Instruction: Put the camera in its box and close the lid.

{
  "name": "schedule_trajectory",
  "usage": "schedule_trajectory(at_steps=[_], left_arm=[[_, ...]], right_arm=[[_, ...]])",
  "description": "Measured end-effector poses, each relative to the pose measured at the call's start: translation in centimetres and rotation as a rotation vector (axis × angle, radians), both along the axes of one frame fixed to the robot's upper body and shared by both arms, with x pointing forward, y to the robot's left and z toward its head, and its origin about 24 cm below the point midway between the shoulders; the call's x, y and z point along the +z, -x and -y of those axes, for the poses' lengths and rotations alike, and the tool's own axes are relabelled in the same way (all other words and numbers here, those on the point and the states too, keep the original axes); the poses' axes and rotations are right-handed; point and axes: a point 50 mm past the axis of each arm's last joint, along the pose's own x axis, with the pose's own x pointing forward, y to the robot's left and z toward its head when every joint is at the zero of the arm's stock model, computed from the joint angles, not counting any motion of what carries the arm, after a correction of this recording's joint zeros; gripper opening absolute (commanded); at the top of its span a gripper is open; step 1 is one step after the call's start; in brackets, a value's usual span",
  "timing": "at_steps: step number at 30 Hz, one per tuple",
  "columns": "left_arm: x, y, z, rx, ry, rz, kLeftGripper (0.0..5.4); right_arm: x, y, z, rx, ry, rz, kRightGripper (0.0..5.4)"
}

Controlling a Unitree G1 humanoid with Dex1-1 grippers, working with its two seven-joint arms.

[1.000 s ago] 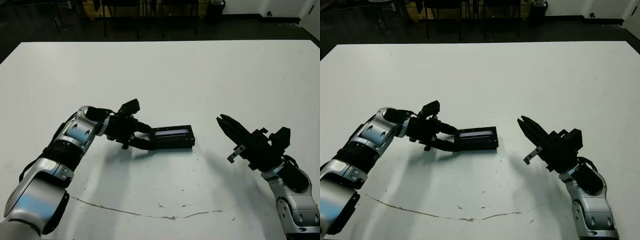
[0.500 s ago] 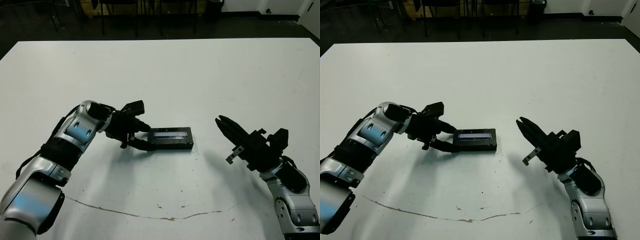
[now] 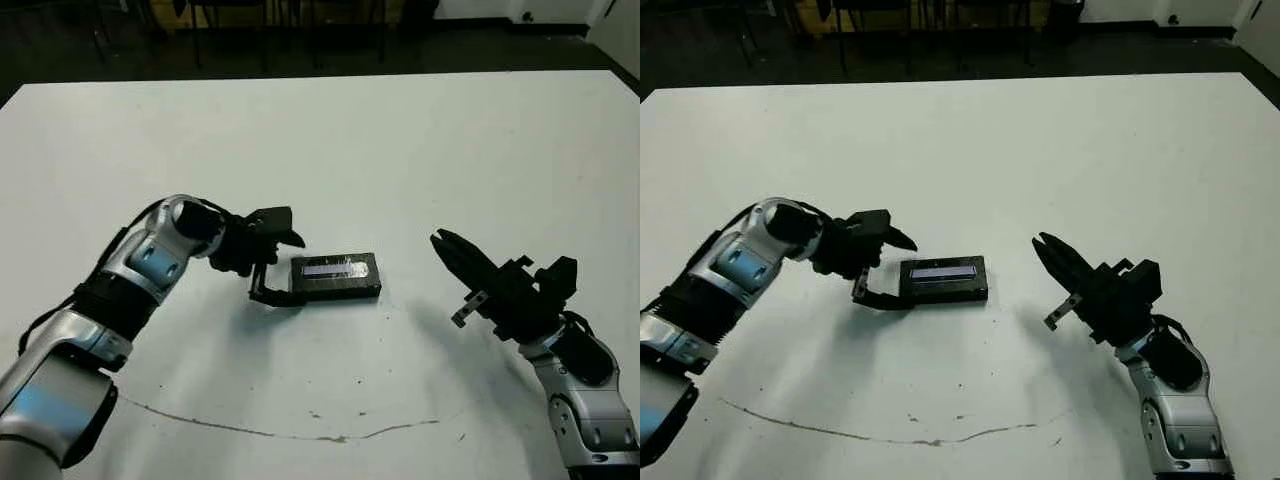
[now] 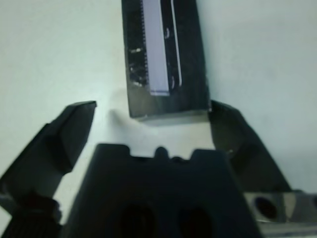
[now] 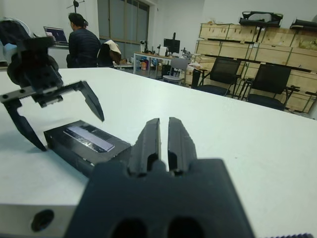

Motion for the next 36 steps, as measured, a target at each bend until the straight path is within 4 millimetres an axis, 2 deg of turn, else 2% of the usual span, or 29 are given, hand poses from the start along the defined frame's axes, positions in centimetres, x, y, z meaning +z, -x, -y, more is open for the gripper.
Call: schedule_trajectory(at_steps=[6, 12, 16, 18, 22, 25, 30, 36], left_arm=[[-0.5, 1.3, -2.9, 0.061, 0.022, -0.020, 5.39], [-0.5, 4.3, -6.6, 0.162, 0.049, -0.025, 5.39], [-0.7, 6.8, -8.3, 0.340, 0.156, -0.002, 5.39], [-0.7, 7.7, -8.6, 0.478, 0.242, 0.033, 5.22], [0.1, 8.7, -7.1, 0.761, 0.535, 0.171, 4.60], [1.2, 9.3, -5.4, 0.880, 0.701, 0.271, 4.01], [3.5, 9.7, -2.5, 0.917, 0.880, 0.351, 3.03], [5.2, 8.8, 2.2, 0.961, 0.997, 0.233, 1.85]], right_arm=[[0.4, 0.0, -0.1, 0.001, 0.007, 0.011, 0.00], [0.1, 0.0, -0.1, 0.010, -0.007, -0.001, 0.00], [-0.1, 0.0, 0.0, 0.015, -0.010, -0.008, 0.00], [-0.3, -0.1, -0.1, 0.025, -0.013, -0.013, 0.00], [-0.1, -0.1, -0.3, 0.036, -0.010, 0.012, 0.00], [-0.1, -0.1, -0.4, 0.038, -0.014, 0.023, 0.00], [-0.2, 0.0, -0.7, 0.022, -0.019, 0.022, 0.00], [-0.2, 0.1, -0.8, -0.020, -0.021, 0.021, 0.00]])
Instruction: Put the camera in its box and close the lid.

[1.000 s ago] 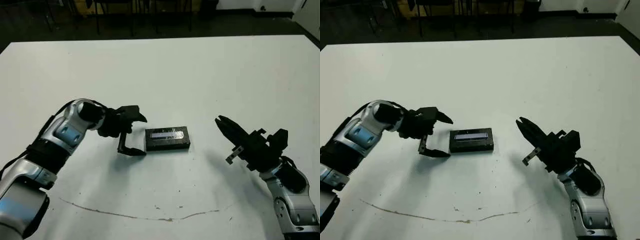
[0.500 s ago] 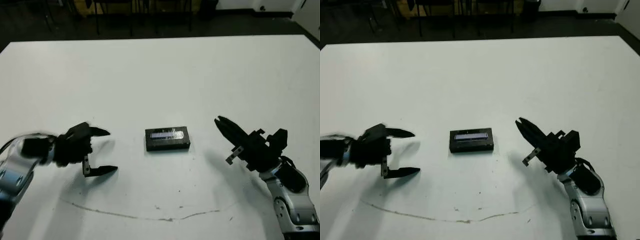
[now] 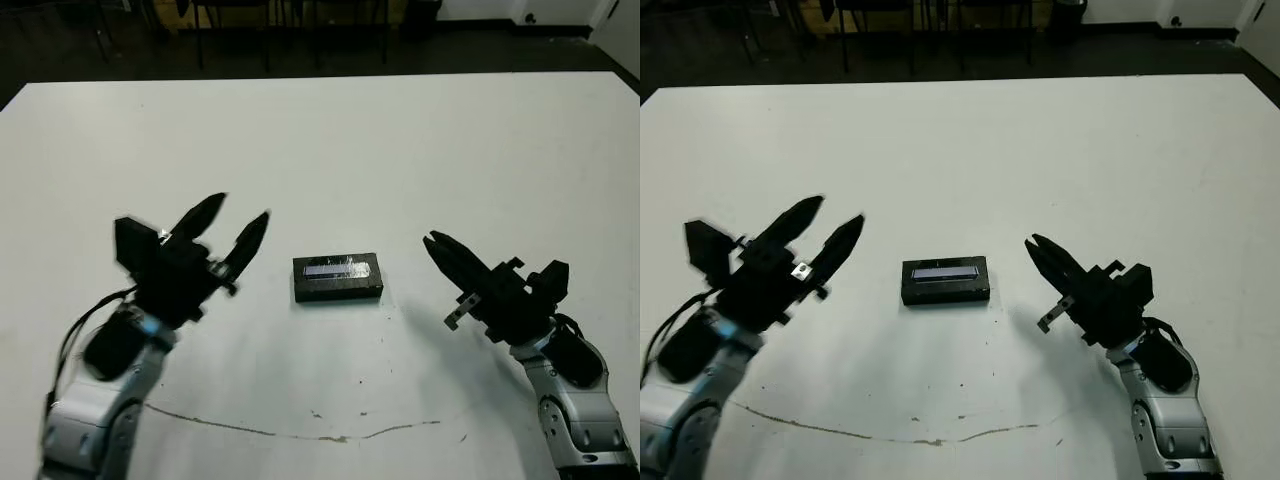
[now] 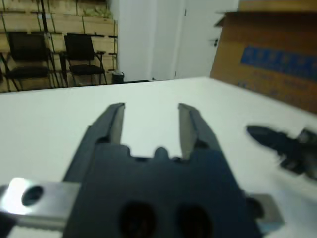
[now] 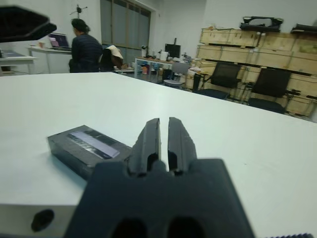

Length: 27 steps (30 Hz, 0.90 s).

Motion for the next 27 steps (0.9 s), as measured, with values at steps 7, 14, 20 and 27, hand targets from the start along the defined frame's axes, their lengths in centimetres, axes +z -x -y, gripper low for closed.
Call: schedule_trajectory(at_steps=[7, 14, 20, 27], left_arm=[[-2.7, -2.0, 4.9, -0.041, -0.012, -0.209, 0.52], [-6.9, -2.9, 7.5, -0.062, -0.105, -0.357, 0.02], [-7.4, -2.6, 7.9, -0.065, -0.142, -0.338, 0.02], [-8.2, -2.7, 7.7, -0.069, -0.112, -0.382, 0.02]], right_arm=[[0.9, 0.1, 0.0, -0.068, -0.005, 0.017, 0.00], [1.1, 0.2, 0.2, -0.090, -0.010, 0.005, 0.00], [1.2, 0.3, 0.4, -0.100, 0.003, 0.007, 0.00], [1.5, 0.4, 0.3, -0.100, 0.004, 0.010, 0.00]])
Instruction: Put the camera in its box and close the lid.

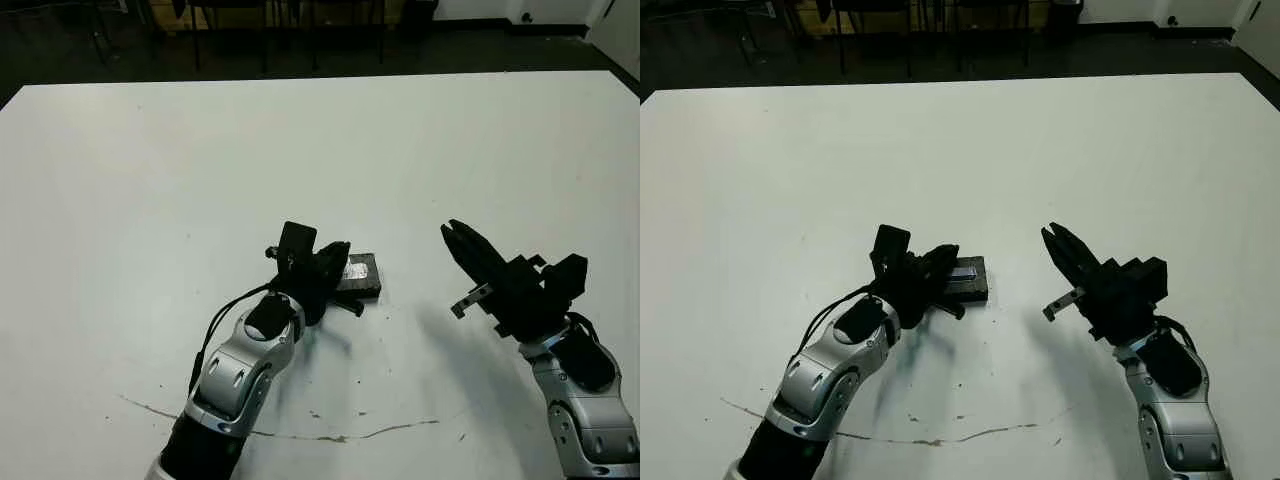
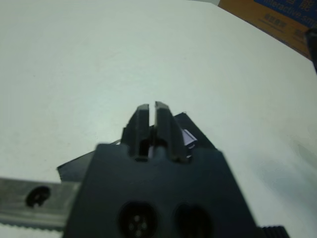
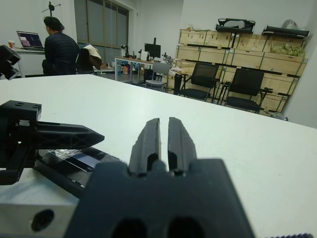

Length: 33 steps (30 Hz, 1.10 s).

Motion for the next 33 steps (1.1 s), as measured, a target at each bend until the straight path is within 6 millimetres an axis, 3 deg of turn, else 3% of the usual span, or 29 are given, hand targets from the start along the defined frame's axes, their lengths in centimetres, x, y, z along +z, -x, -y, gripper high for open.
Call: schedule_trajectory(at_steps=[10, 14, 17, 21, 24, 33], left_arm=[[-0.7, -0.3, -0.3, -0.006, 0.003, 0.008, 0.02], [-0.1, 1.0, -1.2, -0.025, 0.005, 0.155, 0.02], [0.1, 2.4, -2.6, -0.003, 0.014, 0.246, 0.02], [4.2, 2.8, -4.4, 0.079, 0.078, 0.520, 0.02], [6.3, 2.9, -6.5, 0.177, 0.085, 0.656, 0.02], [8.0, 2.9, -13.5, 0.481, 0.021, 0.801, 0.02]], right_arm=[[-0.1, 0.1, -0.1, 0.001, 0.000, -0.019, 0.00], [-0.2, 0.1, -0.1, 0.003, -0.005, -0.022, 0.00], [-0.3, 0.1, -0.2, 0.002, -0.011, -0.026, 0.00], [-0.2, 0.1, -0.6, 0.009, -0.023, -0.019, 0.00], [-0.2, 0.1, -0.6, -0.012, -0.023, -0.017, 0.00], [0.2, -0.8, -0.9, -0.197, -0.092, 0.019, 0.00]])
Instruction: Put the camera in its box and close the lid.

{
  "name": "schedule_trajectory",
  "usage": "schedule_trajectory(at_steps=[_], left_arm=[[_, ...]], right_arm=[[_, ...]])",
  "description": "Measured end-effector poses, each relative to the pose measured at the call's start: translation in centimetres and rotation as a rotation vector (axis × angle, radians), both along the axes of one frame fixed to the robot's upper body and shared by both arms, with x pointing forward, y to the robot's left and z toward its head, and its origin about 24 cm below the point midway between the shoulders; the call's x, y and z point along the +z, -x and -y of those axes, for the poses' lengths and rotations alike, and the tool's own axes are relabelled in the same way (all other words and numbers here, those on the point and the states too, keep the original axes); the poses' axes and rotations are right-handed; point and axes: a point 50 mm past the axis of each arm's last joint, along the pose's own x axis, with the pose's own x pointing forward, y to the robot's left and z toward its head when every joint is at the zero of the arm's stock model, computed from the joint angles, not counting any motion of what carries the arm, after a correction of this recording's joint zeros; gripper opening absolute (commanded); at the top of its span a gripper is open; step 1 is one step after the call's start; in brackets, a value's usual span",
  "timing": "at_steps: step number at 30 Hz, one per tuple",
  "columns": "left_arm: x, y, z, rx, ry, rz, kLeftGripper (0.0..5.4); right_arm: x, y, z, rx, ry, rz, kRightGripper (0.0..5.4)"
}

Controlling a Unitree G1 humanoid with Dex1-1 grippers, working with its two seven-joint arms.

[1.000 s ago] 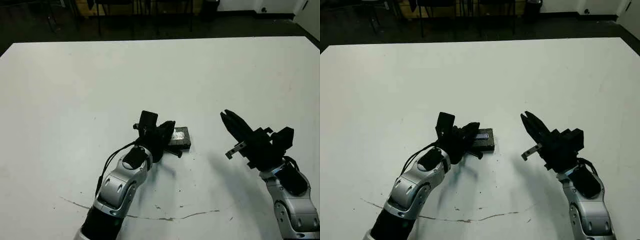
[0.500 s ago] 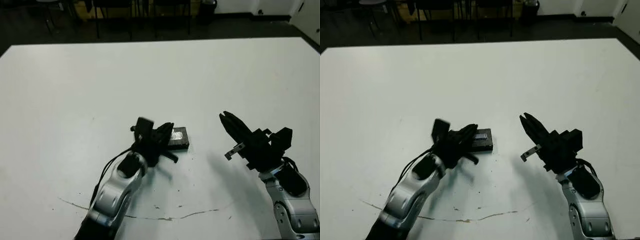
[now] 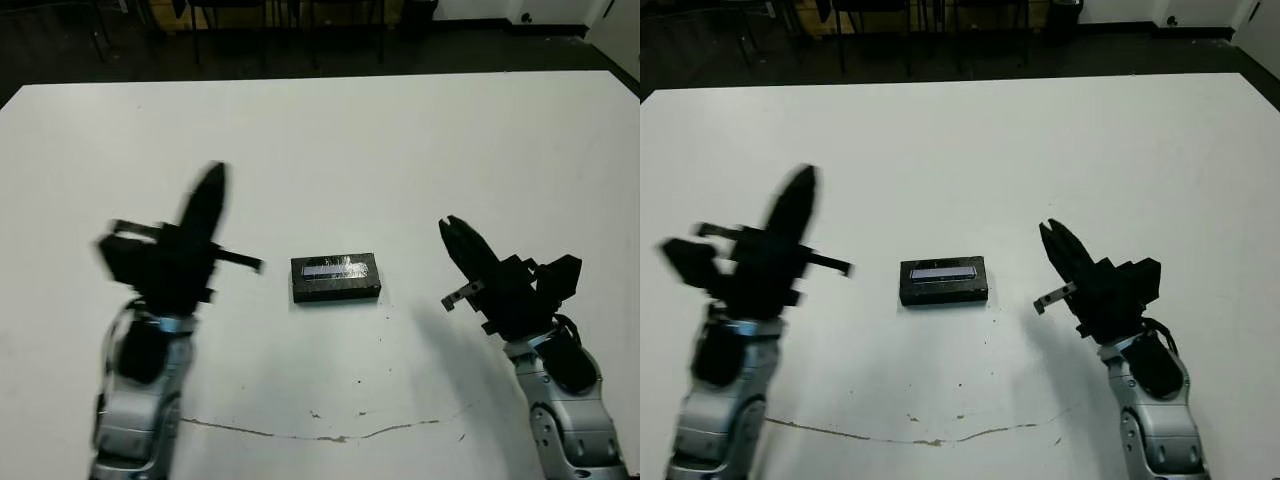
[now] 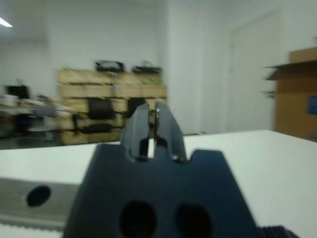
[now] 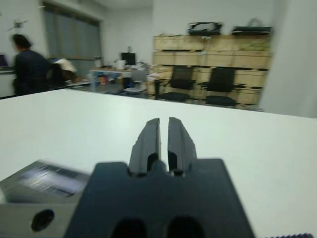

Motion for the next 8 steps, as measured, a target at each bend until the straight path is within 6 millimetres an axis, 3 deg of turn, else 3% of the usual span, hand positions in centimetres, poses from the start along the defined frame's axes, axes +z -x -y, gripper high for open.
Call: schedule_trajectory(at_steps=[3, 8], left_arm=[[-0.9, -0.3, -1.2, 0.072, 0.017, -0.024, 0.02], [-2.2, -0.9, -1.5, 0.102, 0.078, -0.075, 0.02]], right_arm=[[0.4, -0.5, -0.1, -0.097, -0.010, -0.011, 0.00], [0.7, -1.5, -0.4, -0.132, -0.136, -0.043, 0.00]])
